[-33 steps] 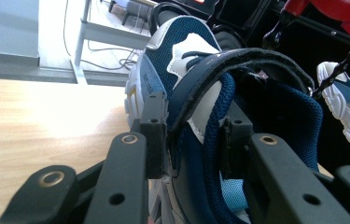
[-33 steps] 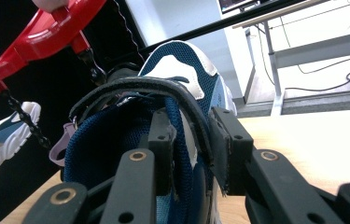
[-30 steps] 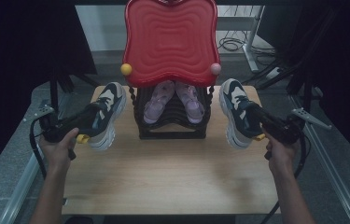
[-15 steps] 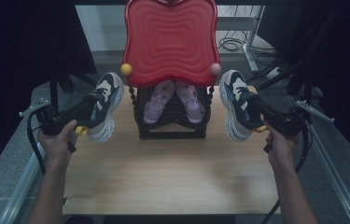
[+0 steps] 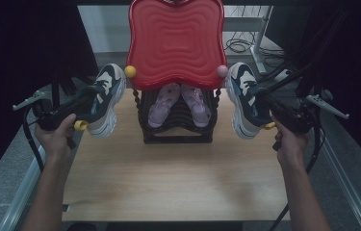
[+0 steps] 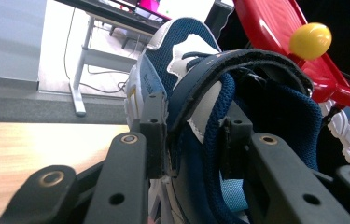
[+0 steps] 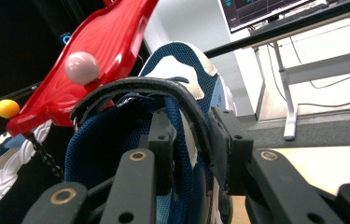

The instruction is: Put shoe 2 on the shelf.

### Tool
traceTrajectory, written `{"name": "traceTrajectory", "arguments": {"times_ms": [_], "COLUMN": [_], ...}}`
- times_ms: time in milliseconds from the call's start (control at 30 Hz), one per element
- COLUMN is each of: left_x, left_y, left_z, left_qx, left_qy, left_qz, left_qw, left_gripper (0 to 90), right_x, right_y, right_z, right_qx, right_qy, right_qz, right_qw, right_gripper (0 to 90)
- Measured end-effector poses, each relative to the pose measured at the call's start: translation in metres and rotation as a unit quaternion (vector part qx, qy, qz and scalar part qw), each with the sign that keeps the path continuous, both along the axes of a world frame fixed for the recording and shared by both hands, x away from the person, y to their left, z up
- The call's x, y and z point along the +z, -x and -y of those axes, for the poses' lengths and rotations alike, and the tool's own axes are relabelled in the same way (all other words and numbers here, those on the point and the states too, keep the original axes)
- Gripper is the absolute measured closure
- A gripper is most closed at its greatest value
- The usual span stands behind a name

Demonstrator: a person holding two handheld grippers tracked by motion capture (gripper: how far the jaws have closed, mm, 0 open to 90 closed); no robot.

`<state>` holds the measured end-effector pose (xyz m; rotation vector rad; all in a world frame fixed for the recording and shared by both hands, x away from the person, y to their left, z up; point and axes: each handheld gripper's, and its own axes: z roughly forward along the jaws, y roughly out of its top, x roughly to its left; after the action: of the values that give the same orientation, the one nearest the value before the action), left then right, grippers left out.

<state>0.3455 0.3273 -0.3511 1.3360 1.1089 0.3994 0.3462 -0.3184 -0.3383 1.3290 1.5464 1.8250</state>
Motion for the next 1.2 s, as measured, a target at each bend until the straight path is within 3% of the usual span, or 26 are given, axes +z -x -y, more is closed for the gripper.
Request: {"name": "traceTrajectory", "arguments": {"times_ms": [233,633,900,1200], "left_x": [0.013,0.039,0.059,0.071], "left_y": [-0.005,-0.014,-0.016,-0.019], "left_z": [-0.002,-0.005,-0.002,0.001], "left_qx": [0.002,0.004,0.004,0.001], "left_qy": [-0.006,0.001,0.002,0.013], "left_qz": [0.003,0.011,0.025,0.027], "left_qw": [1.0,0.9999,0.9997,0.9995], "left_gripper": [68.9,68.9,68.8,68.8], "right_x": [0.017,0.045,0.058,0.068], "right_y": [-0.002,-0.013,-0.016,-0.017], "right_z": [-0.002,-0.005,-0.005,-0.005], "right_qx": [-0.005,-0.009,-0.01,-0.012], "right_qy": [0.01,-0.005,-0.007,-0.005], "right_qz": [0.011,0.029,0.033,0.033], "right_qw": [0.9999,0.9995,0.9994,0.9994], "right_gripper": [71.2,70.9,71.0,70.9]}}
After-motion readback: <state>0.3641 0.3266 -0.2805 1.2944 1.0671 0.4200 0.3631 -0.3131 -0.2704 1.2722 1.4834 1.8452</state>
